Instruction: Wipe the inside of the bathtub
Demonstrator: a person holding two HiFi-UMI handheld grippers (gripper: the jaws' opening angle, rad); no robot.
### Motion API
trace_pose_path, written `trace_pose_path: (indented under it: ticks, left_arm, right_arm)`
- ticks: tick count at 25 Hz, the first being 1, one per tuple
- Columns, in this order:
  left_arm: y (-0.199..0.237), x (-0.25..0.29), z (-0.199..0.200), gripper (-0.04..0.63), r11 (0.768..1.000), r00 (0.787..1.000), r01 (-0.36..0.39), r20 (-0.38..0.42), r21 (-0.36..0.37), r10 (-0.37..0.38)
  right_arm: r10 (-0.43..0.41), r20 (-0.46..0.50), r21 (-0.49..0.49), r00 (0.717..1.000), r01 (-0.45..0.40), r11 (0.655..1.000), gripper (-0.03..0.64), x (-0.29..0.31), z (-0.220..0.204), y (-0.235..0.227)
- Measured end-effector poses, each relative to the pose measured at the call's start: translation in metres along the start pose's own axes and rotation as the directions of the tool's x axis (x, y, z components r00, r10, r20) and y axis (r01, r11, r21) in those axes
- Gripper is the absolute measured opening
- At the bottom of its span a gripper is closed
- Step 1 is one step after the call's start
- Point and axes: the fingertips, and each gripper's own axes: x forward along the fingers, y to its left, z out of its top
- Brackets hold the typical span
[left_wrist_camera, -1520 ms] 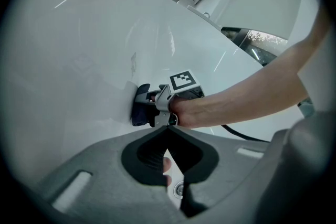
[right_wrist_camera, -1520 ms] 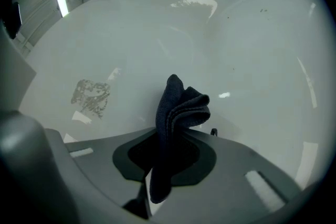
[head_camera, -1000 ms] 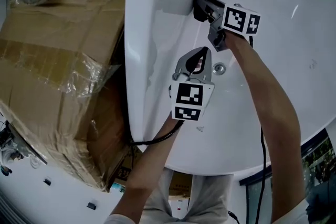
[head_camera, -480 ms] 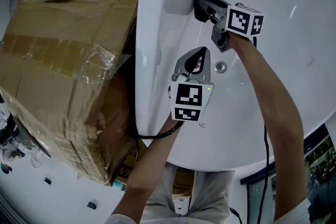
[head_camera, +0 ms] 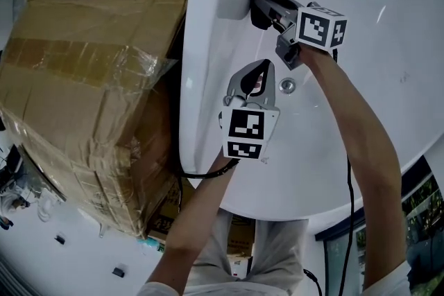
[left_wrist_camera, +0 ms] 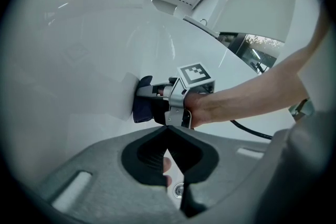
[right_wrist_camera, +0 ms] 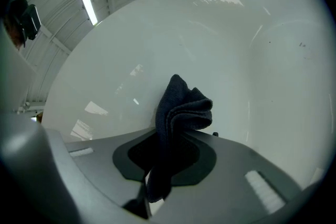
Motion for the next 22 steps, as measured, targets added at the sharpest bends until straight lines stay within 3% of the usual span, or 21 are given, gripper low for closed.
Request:
trace_pose_path:
  ticks: [22]
  left_arm:
    - [0.000,-0.037,0.003,-0.002,0.999,0.999,-0.048,0.003,-0.022,0.048]
  right_arm:
    - [0.153,0.018,-0.051,0.988,-0.152,0.987,0.049,-0.023,0.021,0.094]
